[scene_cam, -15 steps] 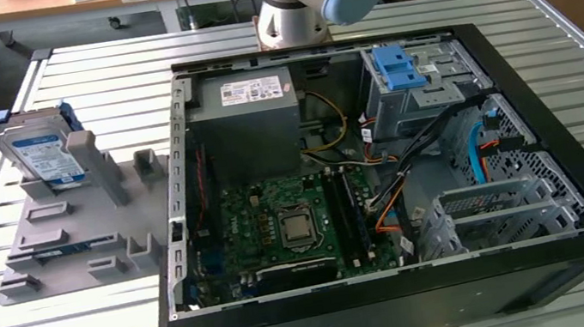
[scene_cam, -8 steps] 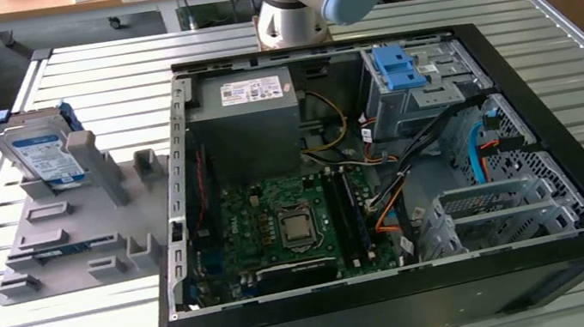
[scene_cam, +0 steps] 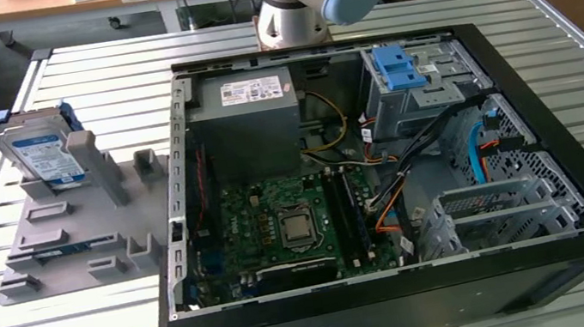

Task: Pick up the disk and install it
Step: 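Pick up the disk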

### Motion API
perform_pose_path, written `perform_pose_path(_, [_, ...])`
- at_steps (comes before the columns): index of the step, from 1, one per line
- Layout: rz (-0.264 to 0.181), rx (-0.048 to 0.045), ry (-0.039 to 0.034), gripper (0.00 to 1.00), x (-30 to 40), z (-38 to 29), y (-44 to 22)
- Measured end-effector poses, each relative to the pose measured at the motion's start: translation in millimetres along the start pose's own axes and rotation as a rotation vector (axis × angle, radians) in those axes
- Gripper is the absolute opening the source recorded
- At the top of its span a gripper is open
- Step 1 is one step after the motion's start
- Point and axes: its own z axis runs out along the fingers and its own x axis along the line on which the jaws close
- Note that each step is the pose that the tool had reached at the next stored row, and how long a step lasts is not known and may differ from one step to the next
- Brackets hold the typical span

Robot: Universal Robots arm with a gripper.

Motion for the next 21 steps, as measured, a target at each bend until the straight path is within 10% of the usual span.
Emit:
perform_pose_path(11, [-0.199,-0.0030,0.0056,0.70,0.4,11.0,-0.4])
perform_pose_path(21, [-0.336,-0.0049,0.0112,0.70,-2.3,19.2,0.7])
